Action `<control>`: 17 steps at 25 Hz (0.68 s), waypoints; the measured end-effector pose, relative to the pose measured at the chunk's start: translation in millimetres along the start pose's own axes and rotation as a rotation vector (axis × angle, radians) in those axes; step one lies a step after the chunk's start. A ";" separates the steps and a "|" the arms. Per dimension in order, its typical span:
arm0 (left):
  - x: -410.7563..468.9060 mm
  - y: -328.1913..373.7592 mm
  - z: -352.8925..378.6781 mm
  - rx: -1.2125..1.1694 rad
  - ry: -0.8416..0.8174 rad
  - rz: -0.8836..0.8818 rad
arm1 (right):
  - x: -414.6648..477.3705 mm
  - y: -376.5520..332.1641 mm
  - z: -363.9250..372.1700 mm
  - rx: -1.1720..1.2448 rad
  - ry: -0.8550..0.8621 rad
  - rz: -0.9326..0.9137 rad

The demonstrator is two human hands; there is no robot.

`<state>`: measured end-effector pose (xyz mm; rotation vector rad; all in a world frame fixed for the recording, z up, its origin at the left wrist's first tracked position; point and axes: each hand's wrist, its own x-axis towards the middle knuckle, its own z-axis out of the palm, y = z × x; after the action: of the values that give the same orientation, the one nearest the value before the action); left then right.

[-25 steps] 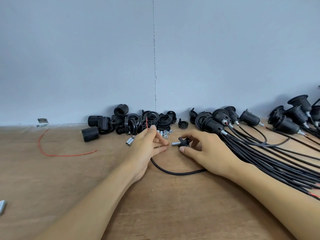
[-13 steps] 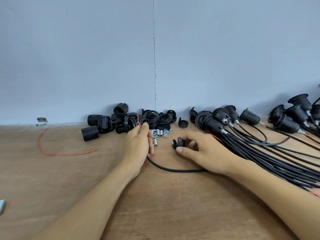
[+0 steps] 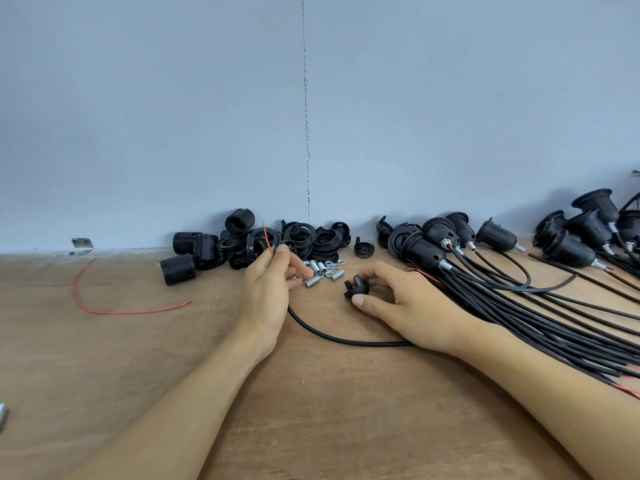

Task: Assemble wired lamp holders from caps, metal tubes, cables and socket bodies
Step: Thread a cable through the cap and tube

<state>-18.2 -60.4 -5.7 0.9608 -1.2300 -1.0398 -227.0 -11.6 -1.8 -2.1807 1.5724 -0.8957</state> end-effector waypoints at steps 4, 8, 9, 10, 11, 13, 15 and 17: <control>-3.3 3.0 0.6 -0.007 0.005 -0.026 | 0.3 0.1 -0.4 0.129 0.061 0.028; -9.5 15.0 5.6 -0.065 -0.152 -0.128 | 4.1 2.5 -2.3 0.385 0.115 0.135; -12.3 16.0 7.2 -0.056 -0.212 -0.147 | 4.9 3.1 -2.4 0.470 0.112 0.167; -15.2 15.9 7.9 -0.020 -0.265 -0.160 | 5.6 3.8 -2.7 0.552 0.104 0.194; -17.5 14.7 7.7 0.055 -0.308 -0.158 | 6.1 4.3 -2.9 0.622 0.094 0.212; -19.9 10.5 5.3 0.265 -0.366 -0.082 | 7.1 5.3 -4.1 0.736 0.077 0.226; -20.7 6.9 4.8 0.431 -0.388 0.042 | 7.8 6.0 -5.5 0.854 0.076 0.244; -22.1 4.4 5.3 0.544 -0.375 0.149 | 9.0 4.6 -7.4 0.954 0.079 0.278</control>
<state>-23.9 -38.0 -6.6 1.0873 -1.9303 -0.7986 -233.3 -20.7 3.9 -1.2381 1.0771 -1.2889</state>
